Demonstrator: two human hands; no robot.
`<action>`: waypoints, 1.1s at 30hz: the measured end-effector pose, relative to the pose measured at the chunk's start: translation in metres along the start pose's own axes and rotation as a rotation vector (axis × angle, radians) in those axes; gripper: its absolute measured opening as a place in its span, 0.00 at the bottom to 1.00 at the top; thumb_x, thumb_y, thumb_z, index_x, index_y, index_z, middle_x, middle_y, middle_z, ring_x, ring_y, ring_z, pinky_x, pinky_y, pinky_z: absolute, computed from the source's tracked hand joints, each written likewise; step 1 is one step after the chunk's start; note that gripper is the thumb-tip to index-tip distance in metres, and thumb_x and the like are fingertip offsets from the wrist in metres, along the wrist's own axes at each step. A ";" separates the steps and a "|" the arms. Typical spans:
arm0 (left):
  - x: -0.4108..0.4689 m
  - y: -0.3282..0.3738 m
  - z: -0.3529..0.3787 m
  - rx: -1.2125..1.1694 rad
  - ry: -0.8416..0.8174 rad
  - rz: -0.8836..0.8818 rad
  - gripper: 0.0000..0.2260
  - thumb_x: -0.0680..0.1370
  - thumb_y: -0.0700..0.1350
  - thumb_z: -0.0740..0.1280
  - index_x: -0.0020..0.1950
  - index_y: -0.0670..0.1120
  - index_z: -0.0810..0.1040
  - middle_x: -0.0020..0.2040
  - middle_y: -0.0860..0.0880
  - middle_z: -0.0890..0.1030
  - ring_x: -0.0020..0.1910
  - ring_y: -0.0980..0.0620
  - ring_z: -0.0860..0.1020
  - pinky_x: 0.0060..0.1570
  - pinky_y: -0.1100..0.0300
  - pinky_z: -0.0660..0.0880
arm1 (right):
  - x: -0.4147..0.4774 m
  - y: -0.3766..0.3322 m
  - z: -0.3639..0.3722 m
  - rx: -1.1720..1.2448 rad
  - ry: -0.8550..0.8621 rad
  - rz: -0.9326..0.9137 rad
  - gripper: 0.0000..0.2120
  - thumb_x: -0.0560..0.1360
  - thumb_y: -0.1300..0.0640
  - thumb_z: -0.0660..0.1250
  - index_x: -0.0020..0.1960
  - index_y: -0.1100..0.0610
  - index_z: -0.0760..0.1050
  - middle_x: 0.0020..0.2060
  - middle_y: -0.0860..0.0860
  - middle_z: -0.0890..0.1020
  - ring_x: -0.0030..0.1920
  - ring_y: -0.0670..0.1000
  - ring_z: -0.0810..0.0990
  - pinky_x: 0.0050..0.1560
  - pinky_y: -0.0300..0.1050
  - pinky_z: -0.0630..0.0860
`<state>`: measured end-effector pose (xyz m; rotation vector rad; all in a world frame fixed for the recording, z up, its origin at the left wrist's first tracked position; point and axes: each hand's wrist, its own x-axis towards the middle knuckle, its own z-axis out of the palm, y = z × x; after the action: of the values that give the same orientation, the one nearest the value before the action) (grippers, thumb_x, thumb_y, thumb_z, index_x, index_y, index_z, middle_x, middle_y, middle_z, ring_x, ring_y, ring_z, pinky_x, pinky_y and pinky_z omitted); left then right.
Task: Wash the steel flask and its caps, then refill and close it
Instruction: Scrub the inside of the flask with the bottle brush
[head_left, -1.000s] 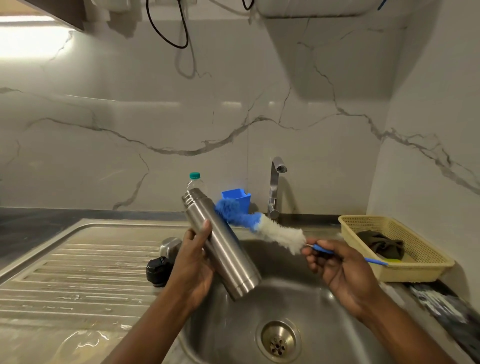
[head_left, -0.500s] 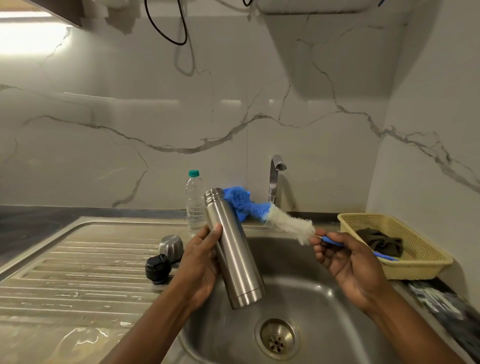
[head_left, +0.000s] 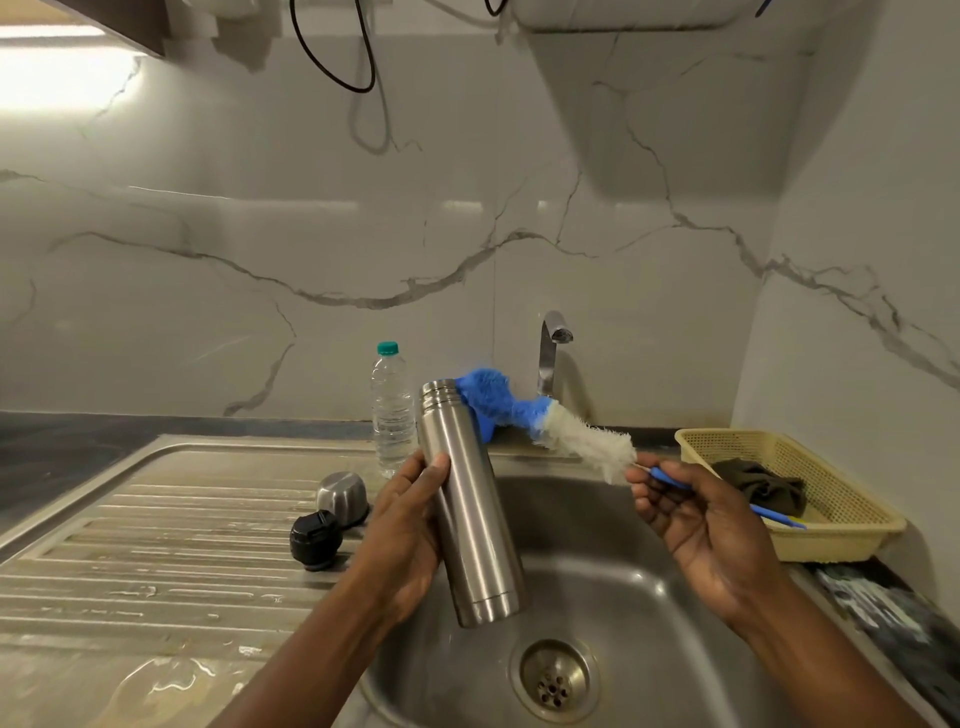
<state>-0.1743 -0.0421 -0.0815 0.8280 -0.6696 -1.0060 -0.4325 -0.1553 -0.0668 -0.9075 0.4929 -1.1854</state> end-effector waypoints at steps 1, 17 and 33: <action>0.001 0.001 0.000 -0.031 0.019 0.006 0.16 0.82 0.47 0.67 0.69 0.46 0.78 0.54 0.42 0.87 0.51 0.45 0.86 0.50 0.45 0.84 | -0.001 0.000 0.000 -0.009 -0.003 0.003 0.11 0.81 0.64 0.61 0.54 0.68 0.81 0.42 0.62 0.87 0.37 0.51 0.85 0.38 0.40 0.83; 0.006 0.035 -0.021 -0.310 0.144 0.118 0.21 0.83 0.48 0.66 0.75 0.41 0.72 0.59 0.40 0.82 0.61 0.42 0.82 0.51 0.47 0.85 | 0.002 -0.006 -0.014 -0.130 0.042 0.058 0.17 0.77 0.66 0.58 0.36 0.65 0.81 0.31 0.60 0.78 0.28 0.52 0.77 0.26 0.41 0.75; 0.011 0.038 -0.031 -0.371 0.271 0.193 0.26 0.81 0.44 0.70 0.78 0.42 0.69 0.74 0.37 0.75 0.72 0.37 0.76 0.66 0.36 0.78 | 0.002 -0.013 -0.011 -0.193 0.063 0.026 0.12 0.79 0.65 0.59 0.46 0.69 0.79 0.31 0.59 0.81 0.27 0.51 0.79 0.26 0.40 0.77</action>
<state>-0.1277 -0.0322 -0.0650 0.5474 -0.3095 -0.7917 -0.4471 -0.1622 -0.0619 -1.0281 0.6768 -1.1593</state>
